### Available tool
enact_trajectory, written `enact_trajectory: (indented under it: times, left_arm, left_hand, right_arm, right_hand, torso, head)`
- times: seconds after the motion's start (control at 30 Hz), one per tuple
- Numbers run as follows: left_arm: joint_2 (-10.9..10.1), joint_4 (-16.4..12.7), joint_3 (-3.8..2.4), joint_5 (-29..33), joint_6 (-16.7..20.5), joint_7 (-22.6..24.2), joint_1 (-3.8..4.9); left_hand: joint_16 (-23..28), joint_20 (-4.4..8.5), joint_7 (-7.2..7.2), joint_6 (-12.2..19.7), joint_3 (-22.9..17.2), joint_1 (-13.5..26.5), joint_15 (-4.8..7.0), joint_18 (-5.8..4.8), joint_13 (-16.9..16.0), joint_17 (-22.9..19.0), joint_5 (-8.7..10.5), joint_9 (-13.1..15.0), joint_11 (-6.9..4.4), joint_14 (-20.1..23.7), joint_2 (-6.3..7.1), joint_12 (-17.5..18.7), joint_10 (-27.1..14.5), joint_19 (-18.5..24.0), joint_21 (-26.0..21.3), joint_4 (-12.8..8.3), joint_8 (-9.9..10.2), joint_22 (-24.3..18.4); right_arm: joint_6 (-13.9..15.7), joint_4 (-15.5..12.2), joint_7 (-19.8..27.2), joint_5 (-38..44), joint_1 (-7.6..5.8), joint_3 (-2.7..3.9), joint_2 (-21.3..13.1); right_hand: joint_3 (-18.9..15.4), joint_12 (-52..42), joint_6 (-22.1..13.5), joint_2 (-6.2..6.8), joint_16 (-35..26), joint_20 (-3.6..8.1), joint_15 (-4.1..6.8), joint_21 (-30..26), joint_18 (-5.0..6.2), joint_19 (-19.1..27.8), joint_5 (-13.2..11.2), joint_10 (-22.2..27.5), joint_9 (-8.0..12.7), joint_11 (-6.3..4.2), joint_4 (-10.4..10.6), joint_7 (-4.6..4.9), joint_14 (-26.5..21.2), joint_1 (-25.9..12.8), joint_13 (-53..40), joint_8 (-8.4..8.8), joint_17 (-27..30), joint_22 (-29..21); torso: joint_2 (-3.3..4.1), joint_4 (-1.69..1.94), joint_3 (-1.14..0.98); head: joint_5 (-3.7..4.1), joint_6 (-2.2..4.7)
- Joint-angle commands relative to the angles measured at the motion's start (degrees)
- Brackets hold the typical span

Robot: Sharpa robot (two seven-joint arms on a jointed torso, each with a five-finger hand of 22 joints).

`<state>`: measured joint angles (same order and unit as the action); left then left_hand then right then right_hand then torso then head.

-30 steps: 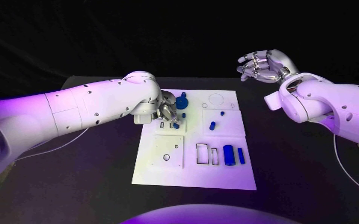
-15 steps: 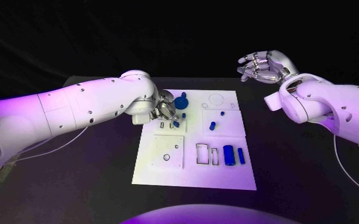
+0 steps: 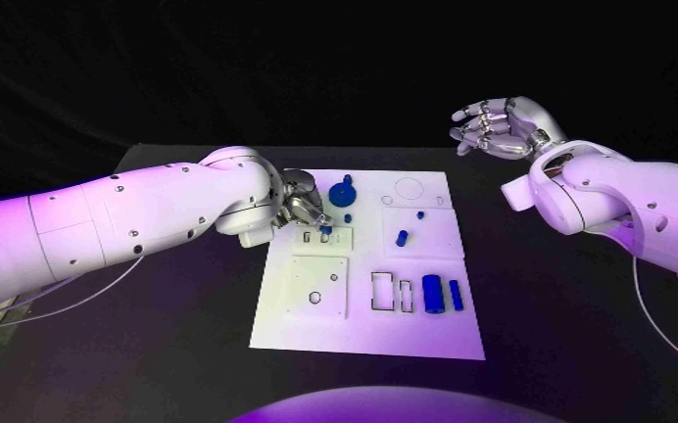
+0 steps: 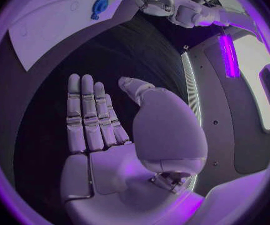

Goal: Assemble the parts on the task board

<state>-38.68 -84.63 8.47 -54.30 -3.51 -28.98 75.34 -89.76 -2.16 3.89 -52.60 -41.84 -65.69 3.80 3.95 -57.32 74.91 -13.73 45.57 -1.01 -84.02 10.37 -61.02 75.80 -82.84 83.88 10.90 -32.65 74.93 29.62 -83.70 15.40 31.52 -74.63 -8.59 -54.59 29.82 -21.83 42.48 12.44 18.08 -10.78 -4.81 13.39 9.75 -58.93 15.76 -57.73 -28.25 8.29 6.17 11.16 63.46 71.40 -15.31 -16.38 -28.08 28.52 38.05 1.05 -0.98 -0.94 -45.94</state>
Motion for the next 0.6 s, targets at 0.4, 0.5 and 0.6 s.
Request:
enact_trajectory:
  times: [0.4, 0.5, 0.6]
  left_arm:
    - [-1.9, -2.8, 0.20, -11.0, 11.8, 2.5, -2.49]
    - [-1.7, -2.8, 0.22, -11.9, 11.5, 2.2, -2.61]
    - [-1.5, -2.8, 0.24, -12.4, 10.6, 1.8, -2.68]
  left_hand:
    - [-0.2, 0.62, -0.71, -1.9, -10.8, -0.5, 0.80, -1.49, -0.5, 15.1, -4.64, 1.7, -0.31, -6.0, 2.73, -0.8, 1.7, -1.3, 1.0, -10.4, -0.2, 3.8]
    - [-0.2, 0.69, -0.79, -2.2, -10.9, -0.5, 0.87, -1.53, -0.7, 15.1, -5.57, 1.8, -0.40, -6.0, 3.02, -1.1, 2.0, -1.4, 1.1, -10.3, -0.1, 4.0]
    - [-0.2, 0.74, -0.85, -2.4, -10.9, -0.5, 0.92, -1.59, -0.8, 15.1, -6.34, 1.9, -0.45, -6.0, 3.22, -1.2, 2.2, -1.6, 1.3, -10.3, -0.1, 4.3]
  right_arm:
    - [-0.3, -0.3, 1.1, 1.6, 0.29, 0.01, -0.7]
    - [-0.2, -0.3, 1.2, 1.7, 0.33, 0.01, -0.7]
    - [-0.2, -0.3, 1.3, 1.8, 0.37, 0.01, -0.7]
  right_hand:
    - [-0.4, 0.4, 0.4, -0.21, -0.5, -0.21, -0.29, -0.4, 0.59, -0.2, 0.3, 0.1, 0.1, 0.22, 0.1, 1.65, 0.0, -0.3, 0.2, -0.27, 0.1, -0.2]
    - [-0.4, 0.4, 0.4, -0.20, -0.5, -0.22, -0.30, -0.4, 0.59, -0.2, 0.3, 0.1, 0.1, 0.23, 0.1, 1.65, 0.0, -0.3, 0.2, -0.27, 0.1, -0.2]
    - [-0.4, 0.4, 0.4, -0.20, -0.5, -0.23, -0.31, -0.4, 0.59, -0.2, 0.3, 0.1, 0.2, 0.23, 0.1, 1.66, 0.0, -0.3, 0.3, -0.27, 0.1, -0.2]
  torso:
    - [0.02, -0.09, -0.10]
    - [0.00, -0.11, -0.13]
    - [0.05, -0.14, -0.14]
  head:
    - [-0.16, -0.16]
    - [-0.28, -0.20]
    - [-0.35, -0.37]
